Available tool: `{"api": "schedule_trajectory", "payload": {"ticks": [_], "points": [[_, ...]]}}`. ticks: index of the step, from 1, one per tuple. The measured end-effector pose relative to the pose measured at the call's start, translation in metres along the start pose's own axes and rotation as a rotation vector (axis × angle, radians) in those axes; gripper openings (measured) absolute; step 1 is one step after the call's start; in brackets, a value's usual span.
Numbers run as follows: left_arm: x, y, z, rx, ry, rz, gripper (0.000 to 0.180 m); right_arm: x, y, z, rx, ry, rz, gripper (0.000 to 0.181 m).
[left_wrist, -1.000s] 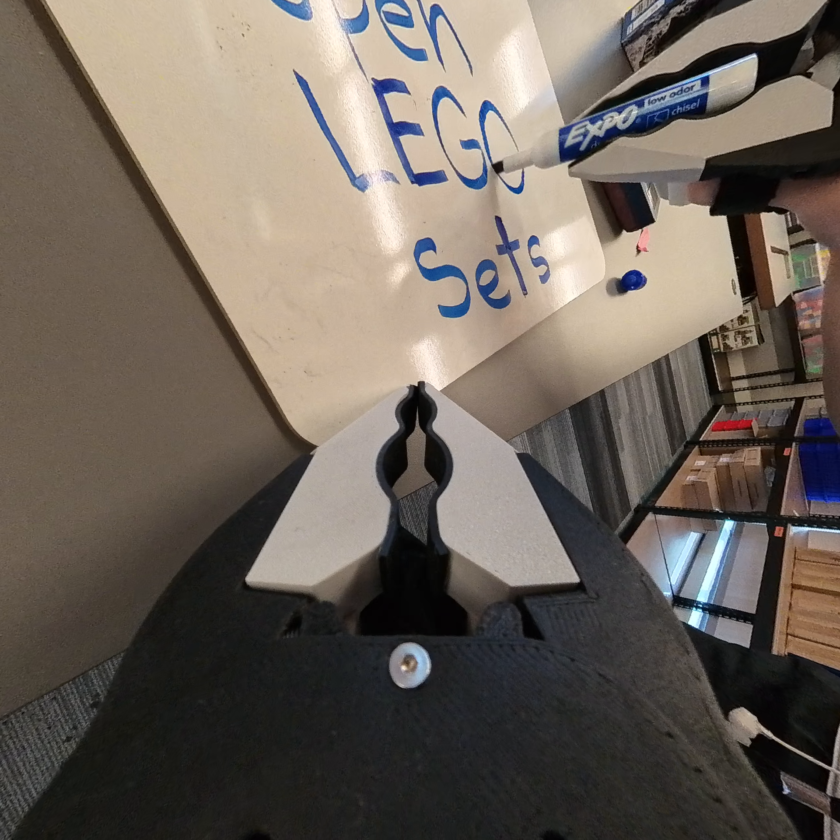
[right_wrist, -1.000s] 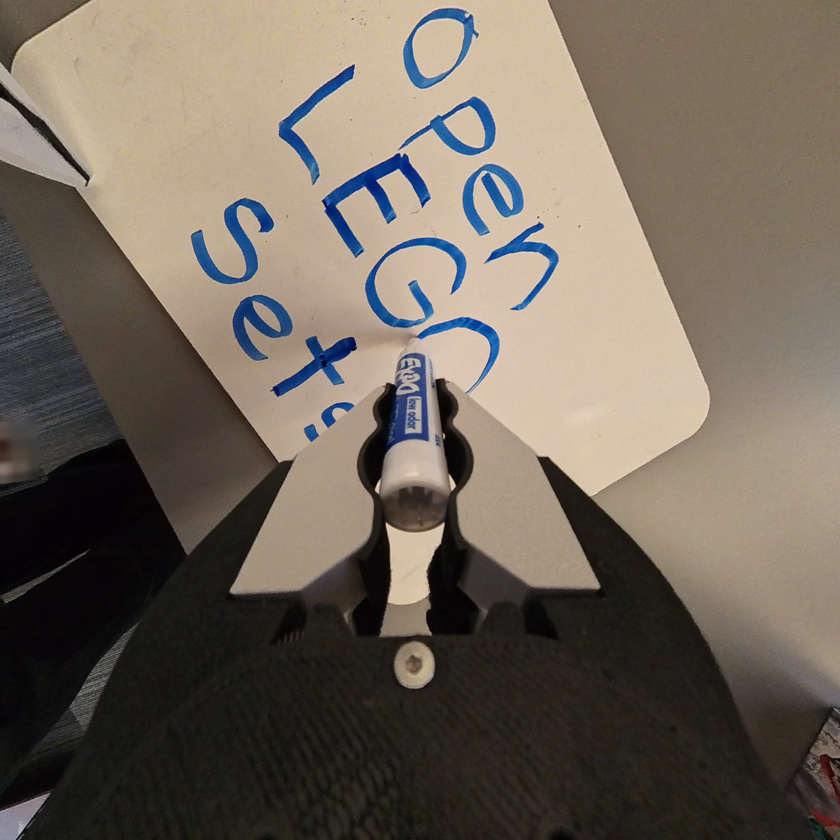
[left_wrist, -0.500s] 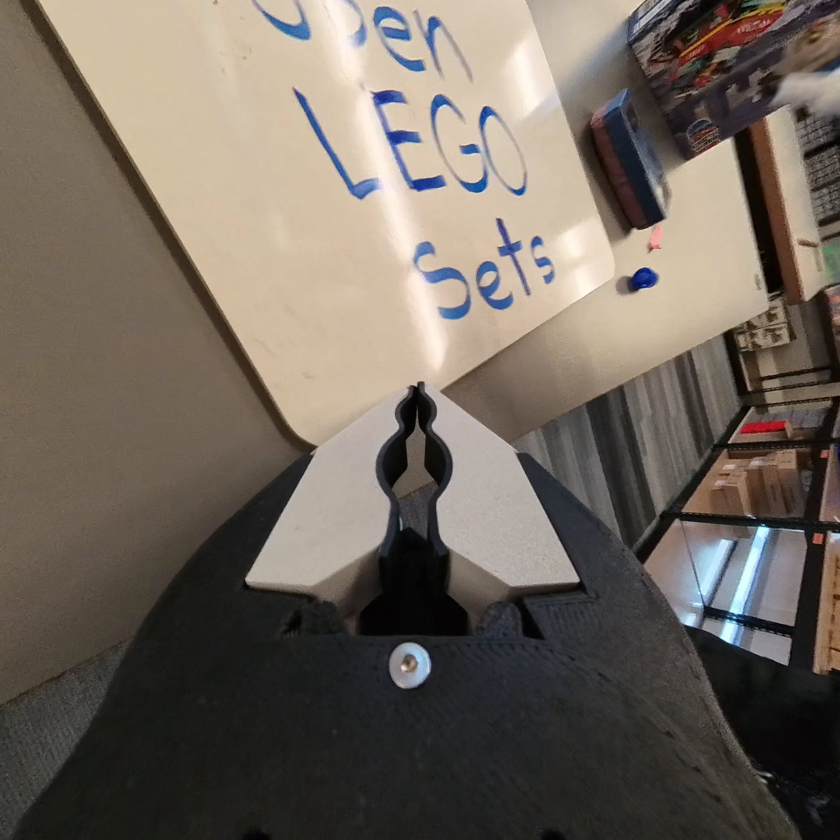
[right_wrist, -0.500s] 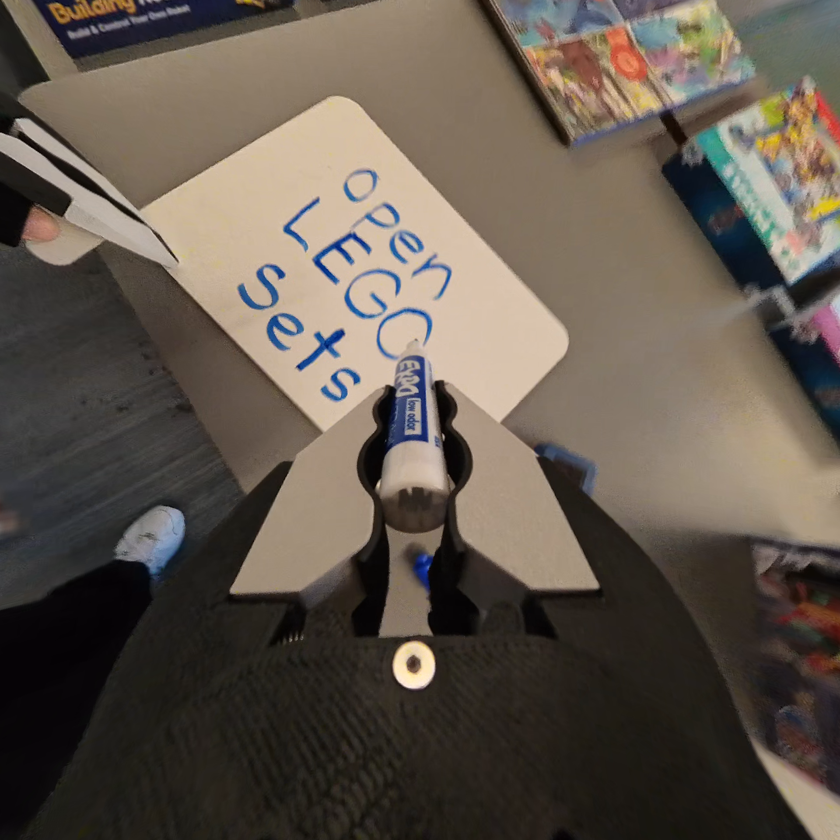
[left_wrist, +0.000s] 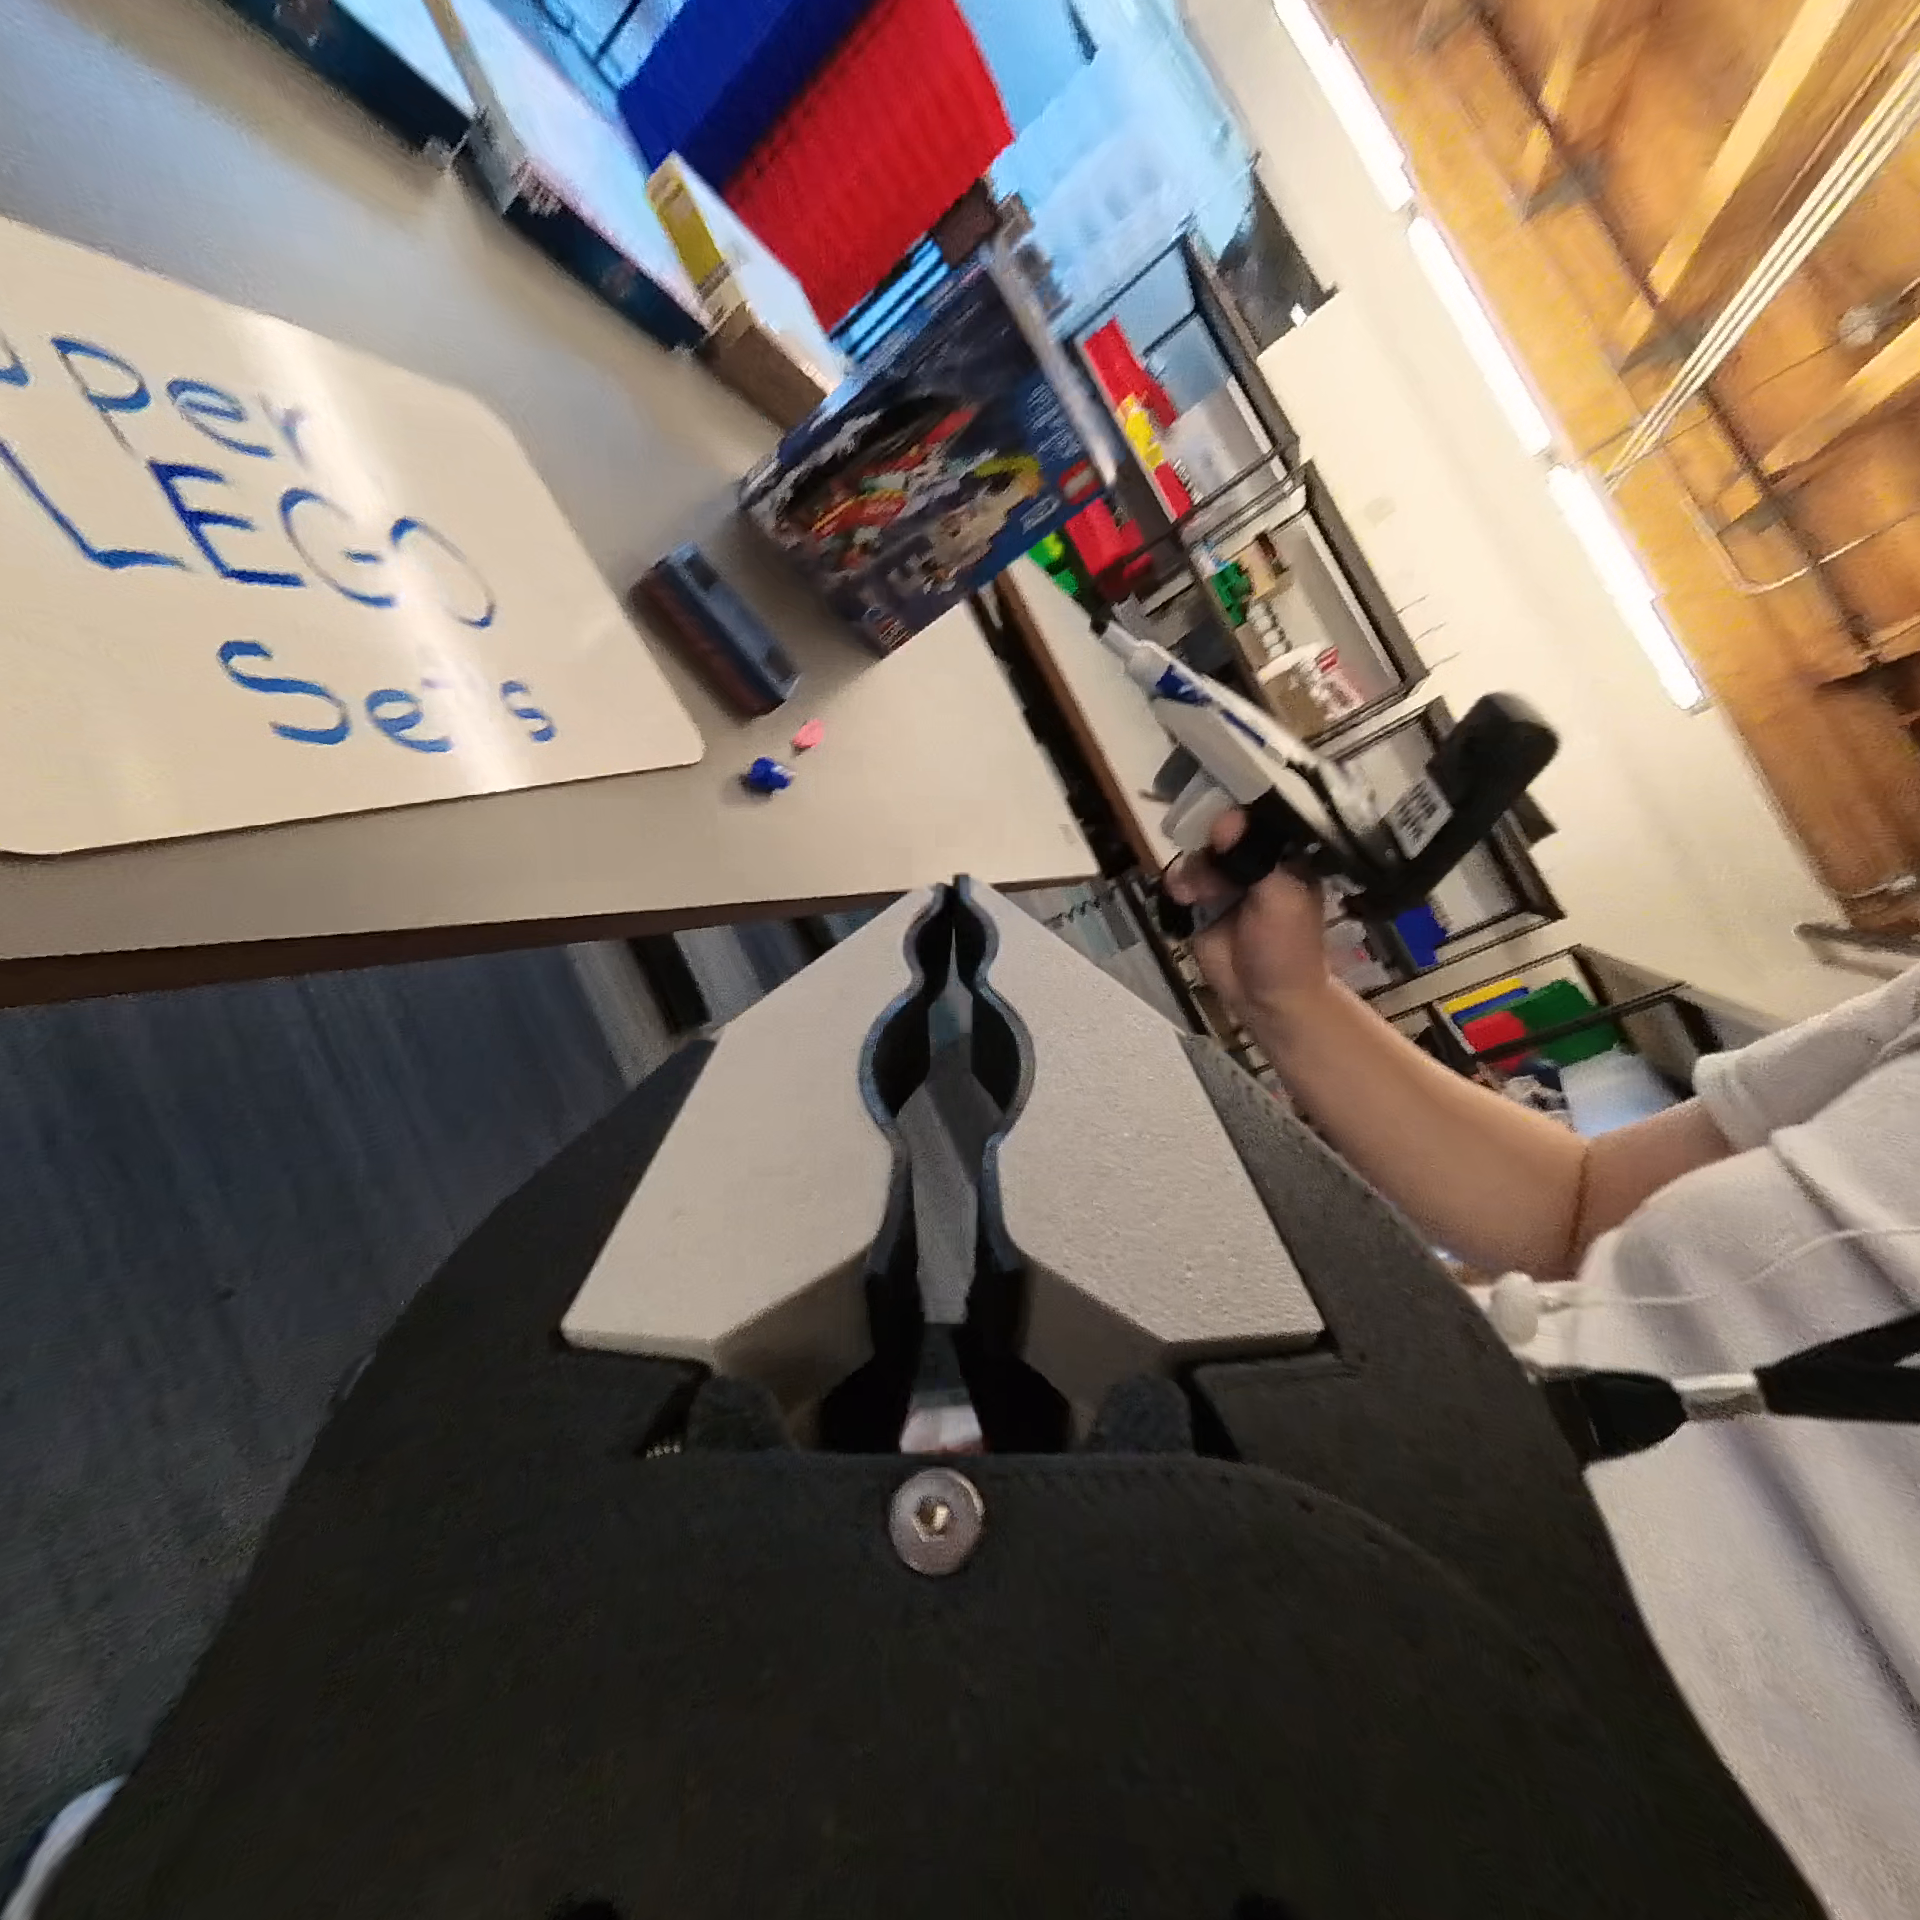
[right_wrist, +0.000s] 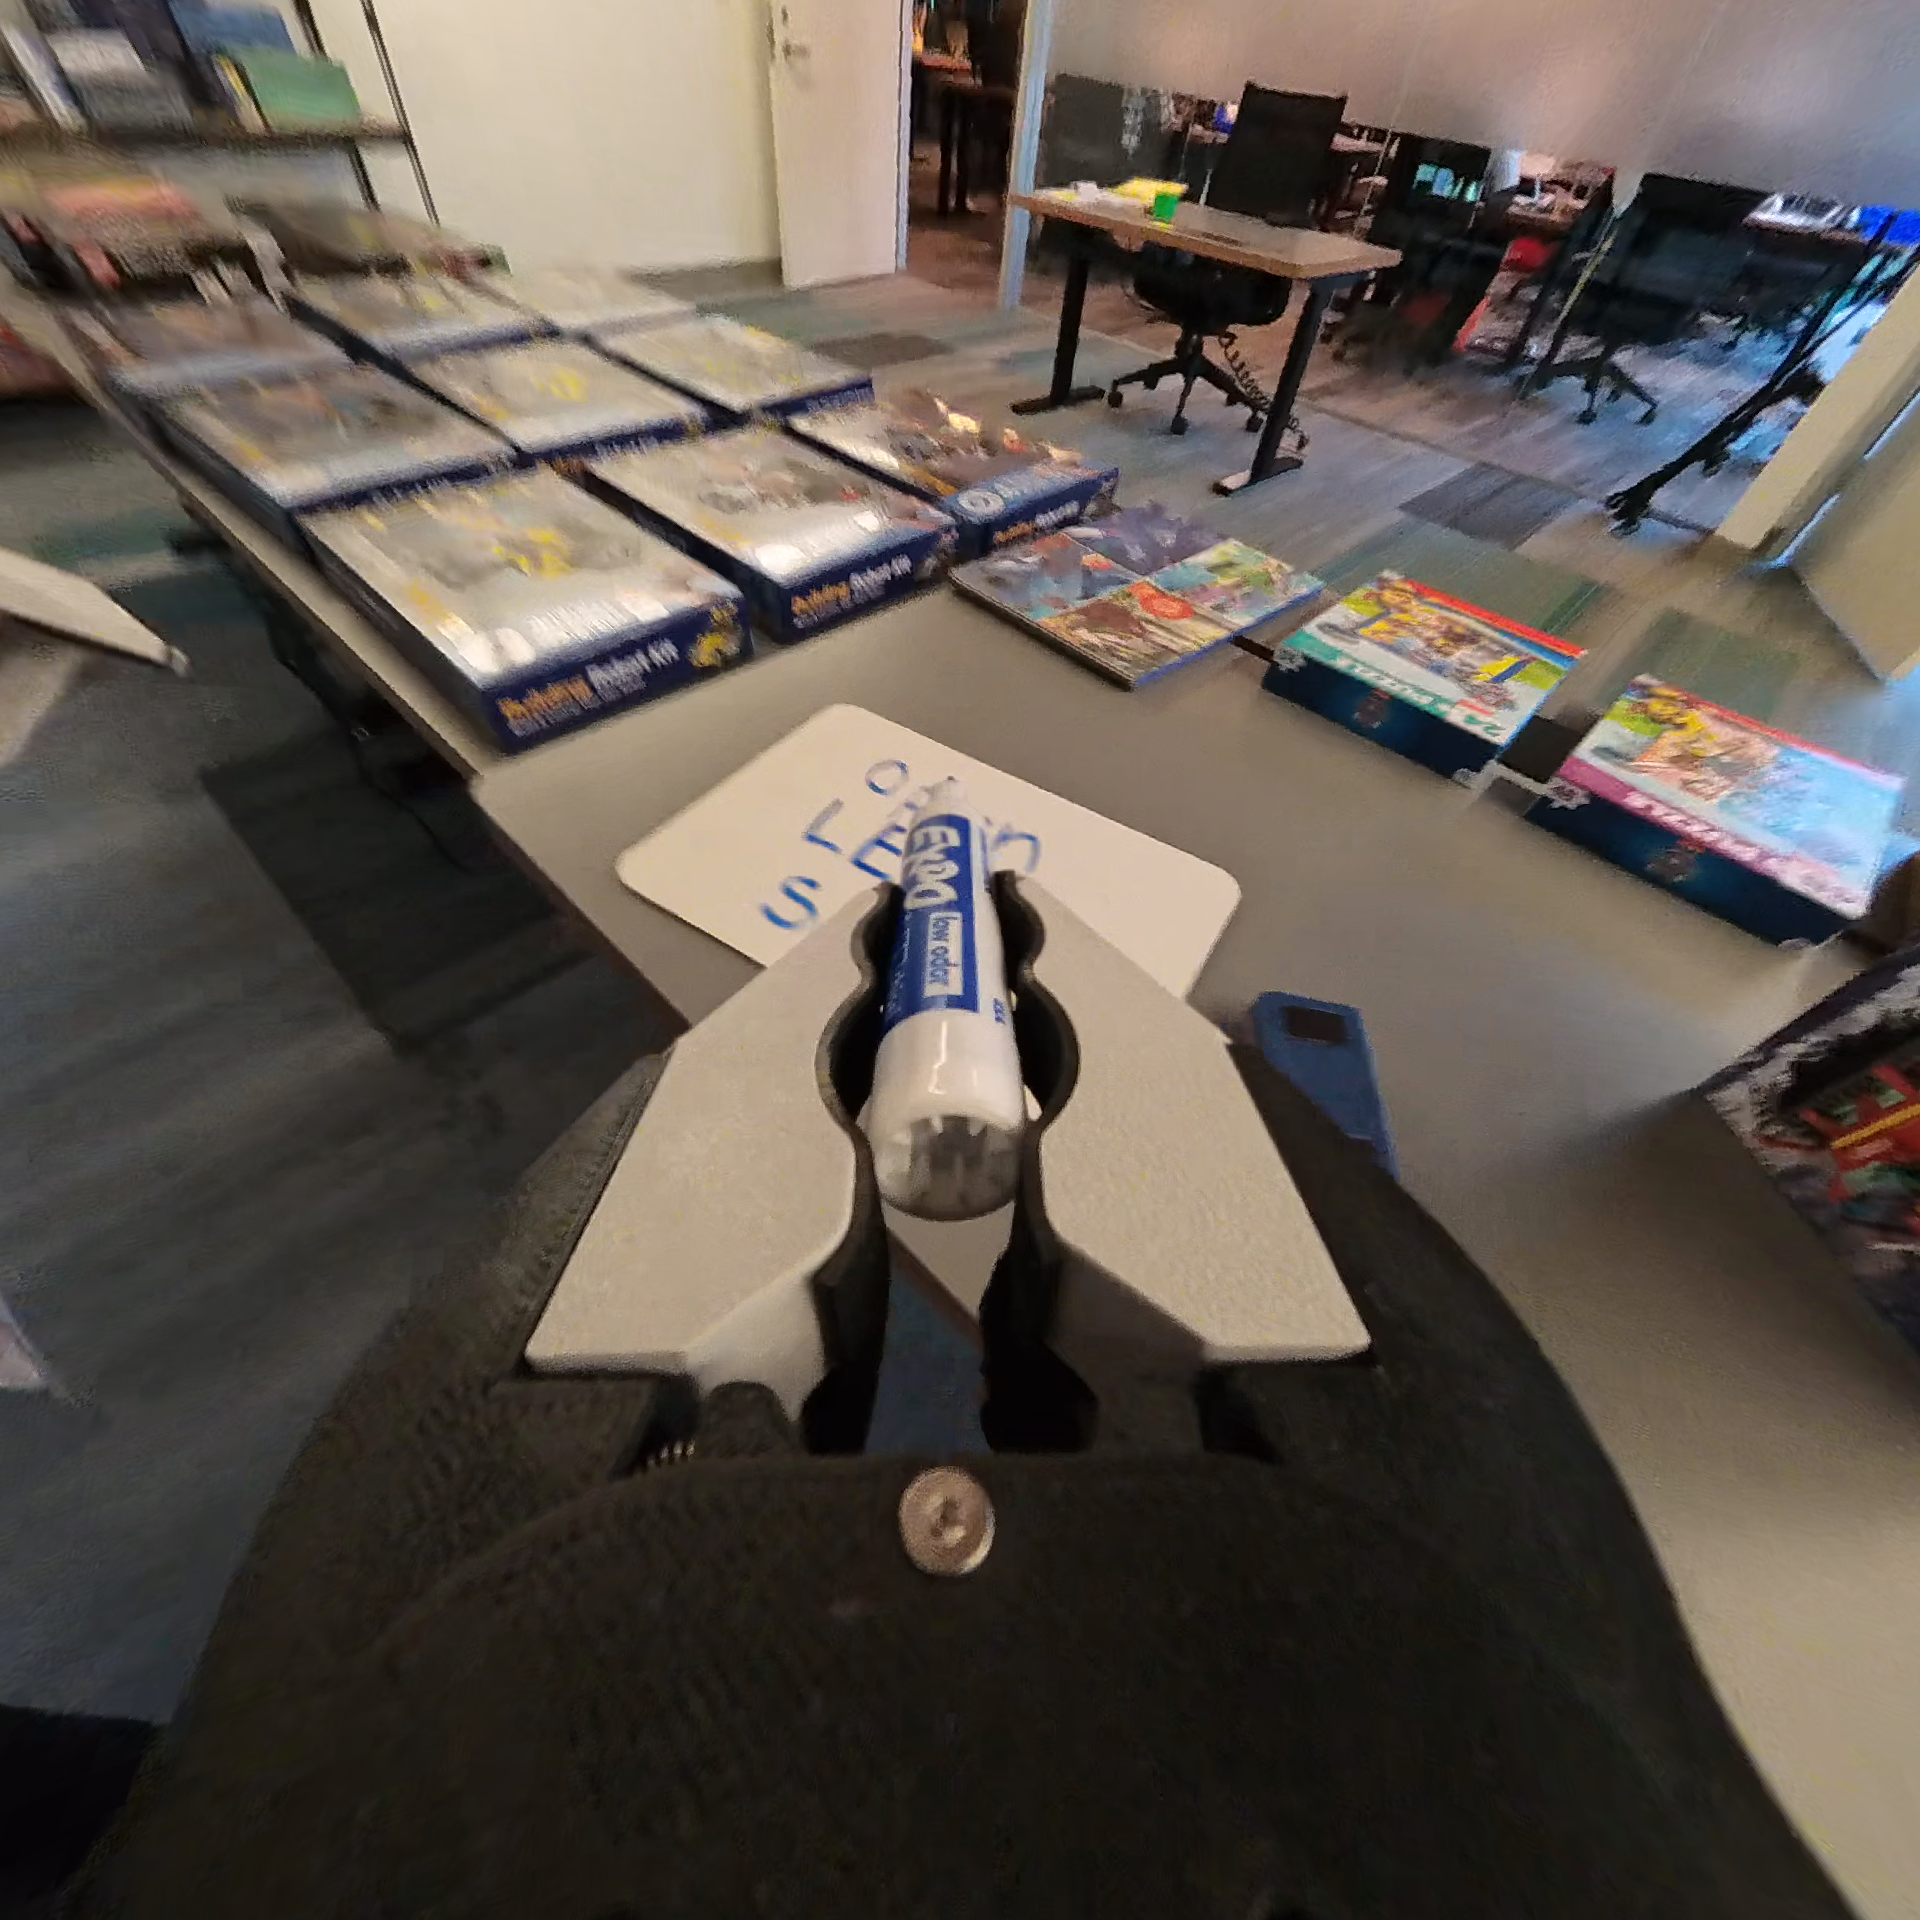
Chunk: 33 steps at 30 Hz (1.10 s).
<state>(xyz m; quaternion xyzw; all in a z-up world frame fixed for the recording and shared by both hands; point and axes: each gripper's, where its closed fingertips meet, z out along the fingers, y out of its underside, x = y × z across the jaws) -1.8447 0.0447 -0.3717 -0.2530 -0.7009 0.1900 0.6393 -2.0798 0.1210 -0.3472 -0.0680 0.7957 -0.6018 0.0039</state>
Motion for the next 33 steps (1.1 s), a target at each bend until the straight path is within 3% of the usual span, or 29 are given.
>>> {"api": "schedule_trajectory", "payload": {"ticks": [8, 12, 13, 14, 21, 24, 28, 33], "points": [[0.101, -0.005, 0.009, 0.038, 0.217, 0.001, 0.0, -0.046, -0.084, -0.048, 0.316, -0.099, 0.348, 0.017], [0.139, 0.011, 0.049, 0.039, 0.357, -0.129, 0.0, -0.086, -0.098, -0.05, 0.398, -0.14, 0.414, 0.017], [0.147, 0.012, 0.059, 0.051, 0.391, -0.18, 0.04, -0.098, -0.101, -0.049, 0.407, -0.154, 0.408, 0.017], [0.156, 0.011, 0.067, 0.068, 0.439, -0.227, 0.046, -0.107, -0.103, -0.048, 0.419, -0.148, 0.385, 0.017], [0.203, 0.012, 0.103, 0.138, 0.625, -0.396, 0.045, -0.124, -0.125, -0.065, 0.477, -0.116, 0.04, 0.017], [0.223, 0.015, 0.119, 0.171, 0.711, -0.43, 0.026, -0.121, -0.116, -0.074, 0.475, -0.1, -0.133, 0.017], [0.222, 0.038, 0.155, 0.191, 0.598, -0.412, 0.015, -0.093, -0.093, -0.092, 0.436, -0.035, -0.207, 0.018], [0.202, 0.06, 0.183, 0.242, 0.493, -0.514, 0.016, -0.069, -0.052, -0.104, 0.299, -0.034, -0.359, 0.018]]}}
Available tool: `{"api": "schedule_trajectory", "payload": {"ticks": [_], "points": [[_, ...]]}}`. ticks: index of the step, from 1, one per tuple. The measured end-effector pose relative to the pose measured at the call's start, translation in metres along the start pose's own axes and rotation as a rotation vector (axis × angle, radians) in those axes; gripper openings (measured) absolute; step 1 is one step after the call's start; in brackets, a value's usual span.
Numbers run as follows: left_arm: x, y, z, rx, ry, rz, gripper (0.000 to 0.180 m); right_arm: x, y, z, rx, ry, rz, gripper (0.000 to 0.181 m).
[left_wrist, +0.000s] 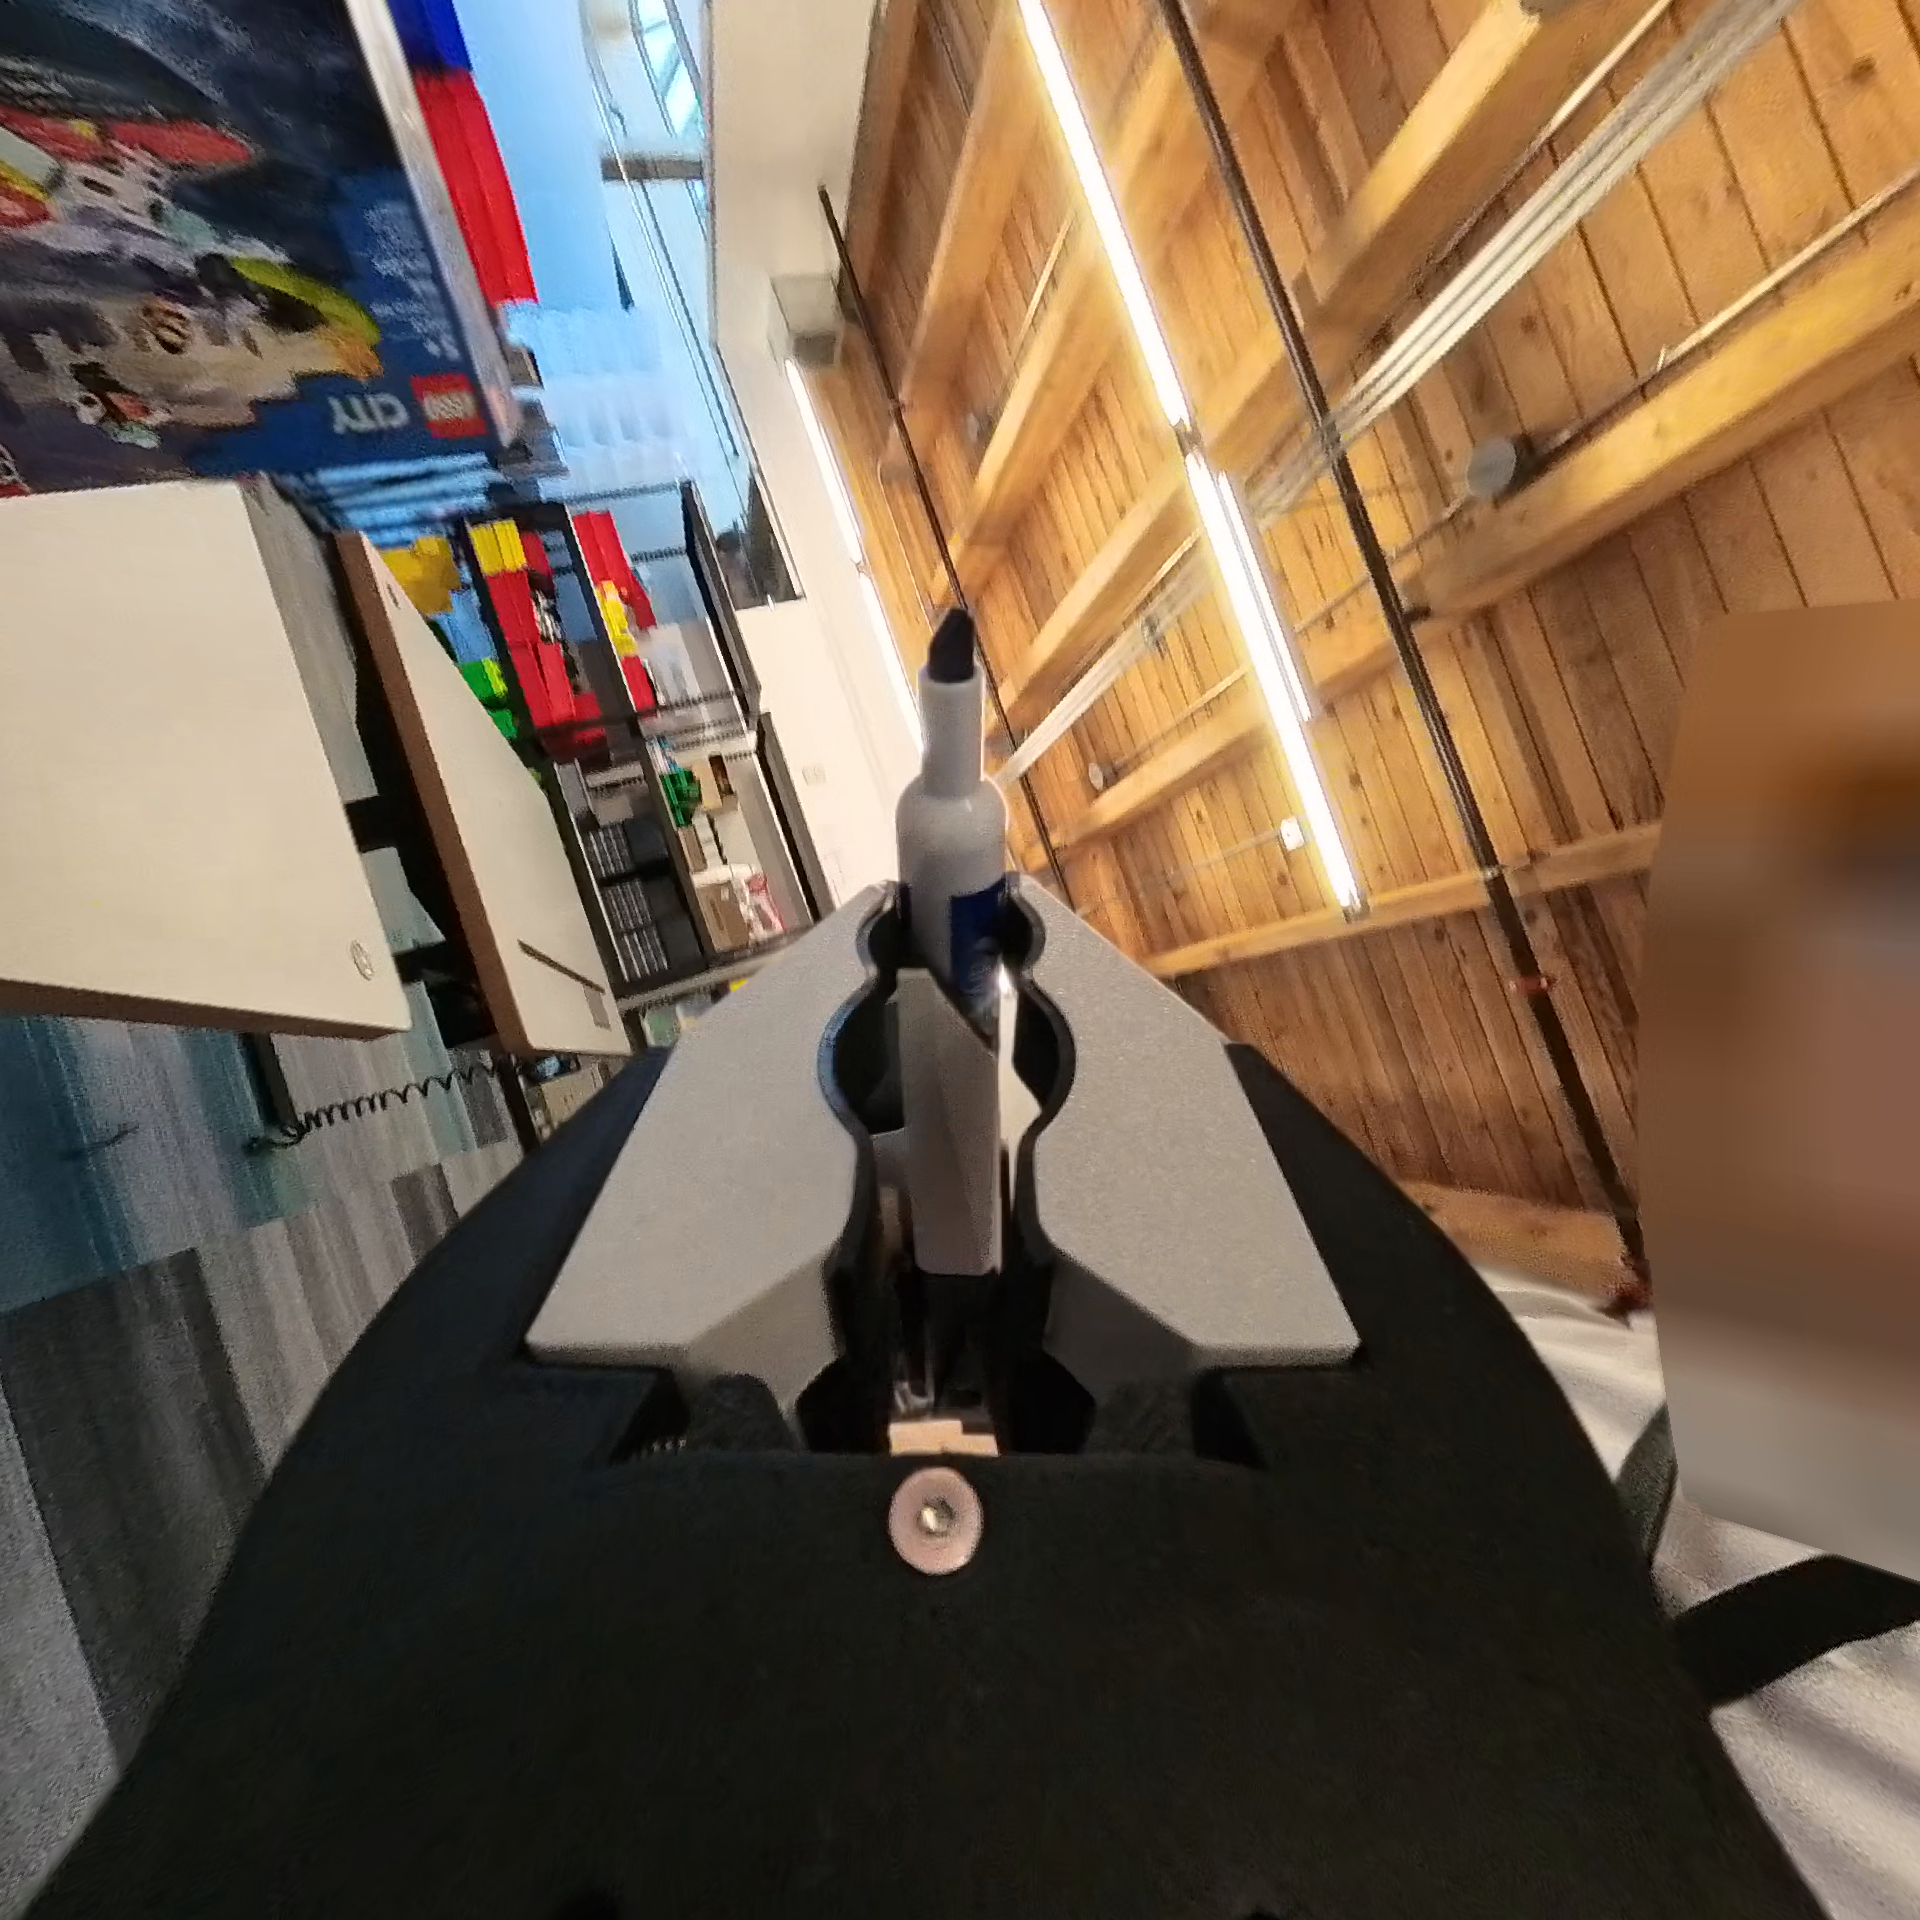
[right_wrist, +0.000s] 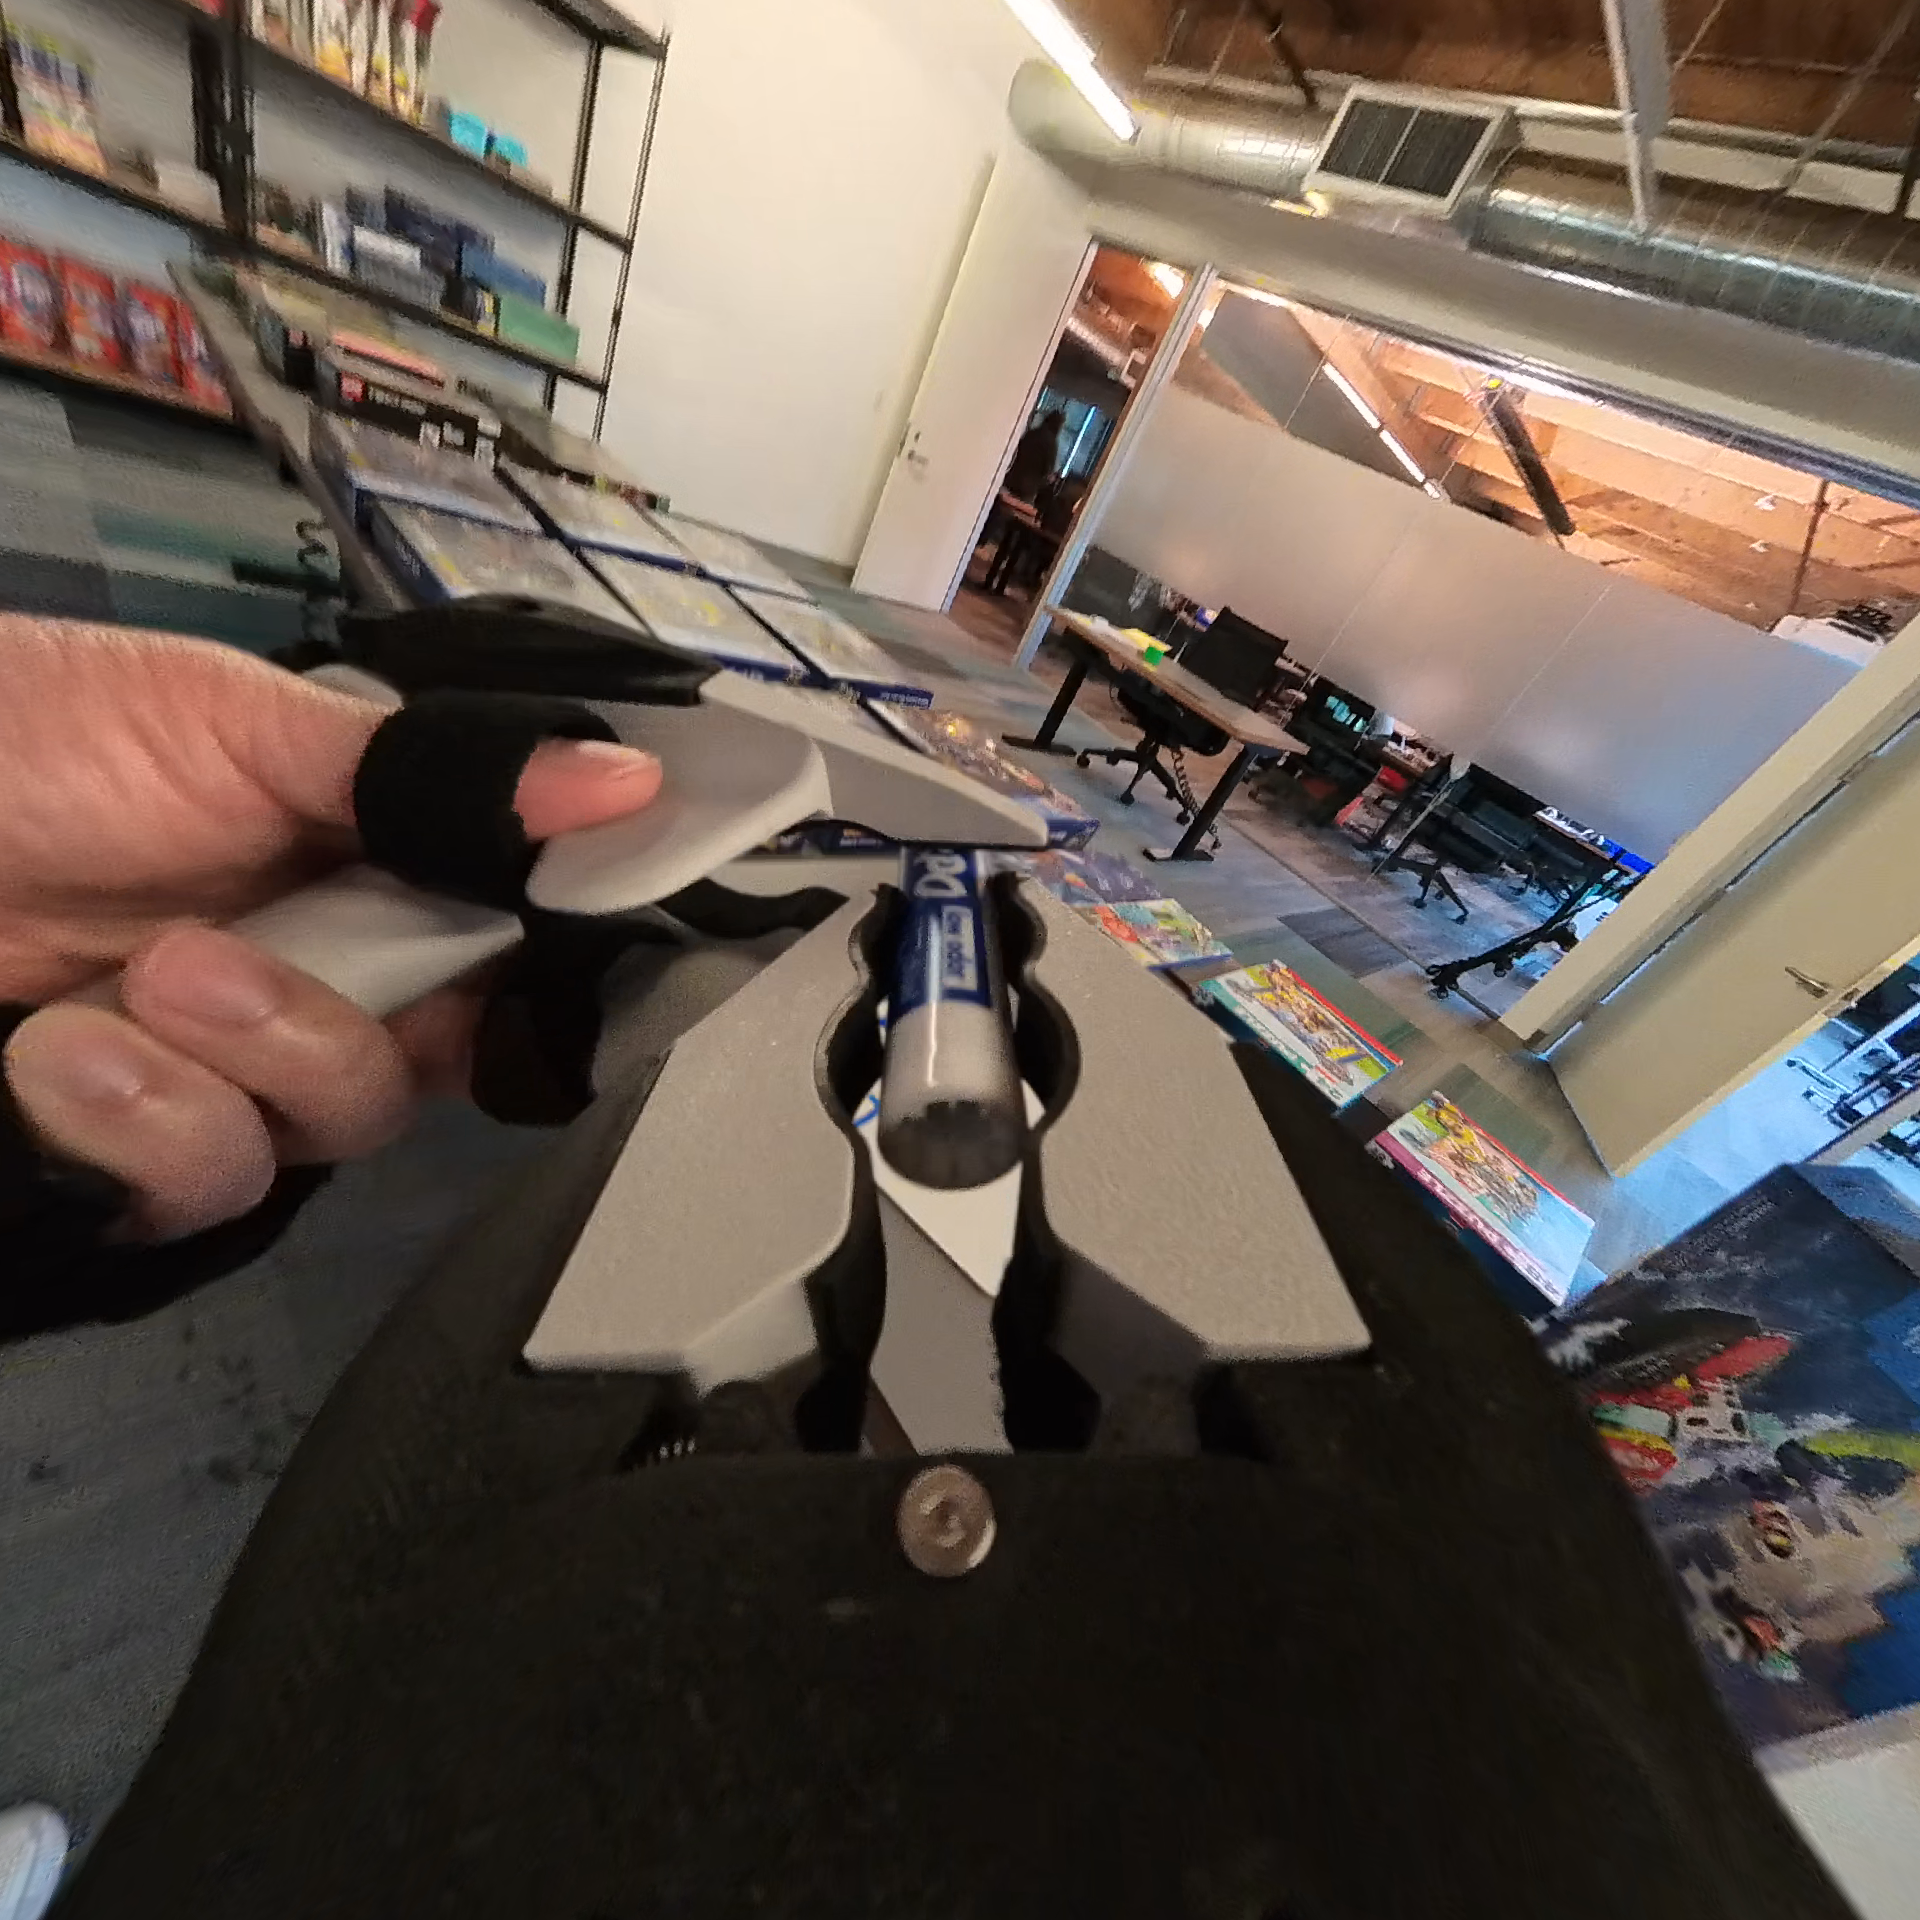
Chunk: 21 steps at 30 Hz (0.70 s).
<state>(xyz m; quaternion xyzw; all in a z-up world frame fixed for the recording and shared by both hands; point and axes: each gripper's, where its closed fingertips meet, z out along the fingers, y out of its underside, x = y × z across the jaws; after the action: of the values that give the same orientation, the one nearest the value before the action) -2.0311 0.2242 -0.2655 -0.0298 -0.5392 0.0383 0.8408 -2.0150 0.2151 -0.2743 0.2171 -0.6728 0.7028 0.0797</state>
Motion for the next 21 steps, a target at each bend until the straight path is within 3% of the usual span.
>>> {"api": "schedule_trajectory", "payload": {"ticks": [8, 13, 16, 21], "points": [[-0.02, -0.042, -0.048, 0.189, -0.229, 0.17, 0.016, -0.009, 0.059, 0.0, -0.177, -0.247, 0.192, 0.041], [-0.049, -0.051, -0.117, -0.115, -0.723, 0.492, 0.016, 0.022, 0.202, 0.022, -0.723, -0.504, 0.279, 0.037], [-0.061, -0.059, -0.162, -0.286, -0.958, 0.604, 0.017, 0.052, 0.28, 0.047, -1.013, -0.564, 0.221, 0.038], [-0.062, -0.074, -0.205, -0.329, -1.045, 0.615, 0.017, 0.061, 0.327, 0.086, -1.129, -0.651, 0.024, 0.03]]}}
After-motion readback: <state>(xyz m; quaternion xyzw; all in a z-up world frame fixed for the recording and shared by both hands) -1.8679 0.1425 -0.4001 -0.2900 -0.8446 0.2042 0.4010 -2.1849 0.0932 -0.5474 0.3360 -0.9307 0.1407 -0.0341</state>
